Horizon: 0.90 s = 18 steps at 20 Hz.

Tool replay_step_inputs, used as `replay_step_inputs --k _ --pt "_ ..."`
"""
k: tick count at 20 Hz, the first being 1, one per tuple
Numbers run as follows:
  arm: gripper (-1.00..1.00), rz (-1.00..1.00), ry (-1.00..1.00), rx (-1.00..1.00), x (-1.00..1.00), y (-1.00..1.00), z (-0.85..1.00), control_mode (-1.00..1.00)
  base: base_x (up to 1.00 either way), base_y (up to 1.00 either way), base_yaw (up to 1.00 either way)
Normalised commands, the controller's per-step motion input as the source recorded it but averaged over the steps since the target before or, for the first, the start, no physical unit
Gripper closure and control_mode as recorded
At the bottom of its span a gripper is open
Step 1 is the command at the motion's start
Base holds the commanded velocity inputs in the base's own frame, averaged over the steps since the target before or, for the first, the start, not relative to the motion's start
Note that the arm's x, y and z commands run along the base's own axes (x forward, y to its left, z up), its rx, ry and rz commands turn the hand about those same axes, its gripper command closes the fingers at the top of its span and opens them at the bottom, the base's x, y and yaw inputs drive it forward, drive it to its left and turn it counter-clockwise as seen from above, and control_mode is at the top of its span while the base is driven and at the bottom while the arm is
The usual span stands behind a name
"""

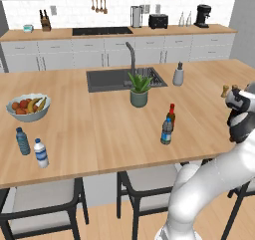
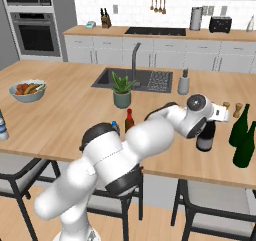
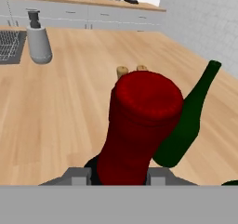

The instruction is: Move the plastic bottles in the middle to the plastics group, and the glass bottles in the middle to the glass group.

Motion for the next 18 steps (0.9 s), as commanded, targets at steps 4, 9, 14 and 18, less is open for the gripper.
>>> replay_step_inputs --k 4,9,14,18 --pt "1.0 0.0 0.01 0.0 0.0 0.0 -0.28 -1.0 0.0 0.0 0.0" --pt "1.0 0.0 0.0 0.0 0.0 -0.11 -0.07 -1.0 0.0 0.0 0.0" --pt "1.0 -0.01 0.0 0.0 0.0 -0.11 -0.03 -1.0 0.0 0.0 0.0" --pt "1.0 -0.04 0.0 0.0 0.0 -0.19 0.0 -1.0 0.0 0.0 0.0"
